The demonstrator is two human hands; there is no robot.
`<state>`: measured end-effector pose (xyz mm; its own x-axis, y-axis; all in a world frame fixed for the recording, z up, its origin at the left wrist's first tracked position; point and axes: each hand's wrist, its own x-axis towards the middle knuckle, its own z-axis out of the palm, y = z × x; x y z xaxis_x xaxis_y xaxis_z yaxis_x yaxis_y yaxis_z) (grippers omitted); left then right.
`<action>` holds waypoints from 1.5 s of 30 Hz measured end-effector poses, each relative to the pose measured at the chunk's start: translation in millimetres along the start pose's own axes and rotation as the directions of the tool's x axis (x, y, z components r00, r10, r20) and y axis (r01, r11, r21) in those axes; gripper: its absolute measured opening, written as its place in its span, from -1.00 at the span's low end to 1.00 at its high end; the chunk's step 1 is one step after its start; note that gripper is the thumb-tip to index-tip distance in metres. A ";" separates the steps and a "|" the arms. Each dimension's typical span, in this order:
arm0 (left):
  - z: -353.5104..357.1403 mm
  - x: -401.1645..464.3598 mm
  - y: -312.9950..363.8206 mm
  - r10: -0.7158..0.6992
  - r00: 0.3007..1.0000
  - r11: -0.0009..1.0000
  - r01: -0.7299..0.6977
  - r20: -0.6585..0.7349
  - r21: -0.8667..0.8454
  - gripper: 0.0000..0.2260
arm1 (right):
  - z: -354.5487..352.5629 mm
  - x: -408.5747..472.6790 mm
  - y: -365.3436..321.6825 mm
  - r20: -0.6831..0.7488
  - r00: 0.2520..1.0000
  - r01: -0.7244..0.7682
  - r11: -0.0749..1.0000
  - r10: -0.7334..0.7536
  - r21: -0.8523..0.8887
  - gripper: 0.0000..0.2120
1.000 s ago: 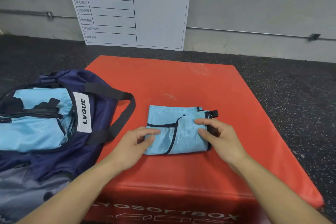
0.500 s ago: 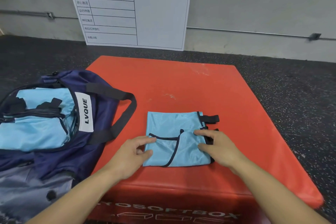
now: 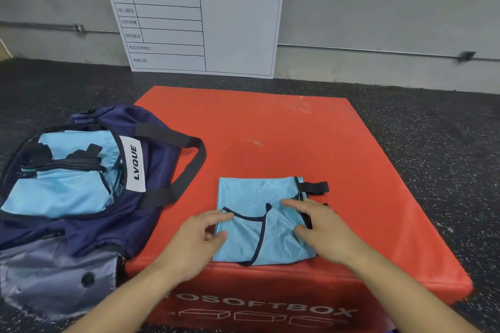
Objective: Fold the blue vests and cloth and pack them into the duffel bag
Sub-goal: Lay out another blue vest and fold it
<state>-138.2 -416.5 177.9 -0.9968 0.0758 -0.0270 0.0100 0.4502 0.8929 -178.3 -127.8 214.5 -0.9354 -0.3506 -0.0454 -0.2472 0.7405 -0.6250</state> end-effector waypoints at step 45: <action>-4.5 46.2 -24.8 0.308 0.950 0.584 -0.235 0.056 0.777 -0.40 | 86.6 84.1 -48.3 -0.124 0.986 0.045 0.904 -0.107 -0.425 -0.23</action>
<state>-184.9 -428.1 156.6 -0.9392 0.2602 0.2241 0.3020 0.9365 0.1782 -223.2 -242.7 173.3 -0.9275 -0.3544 0.1189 -0.3731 0.8972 -0.2361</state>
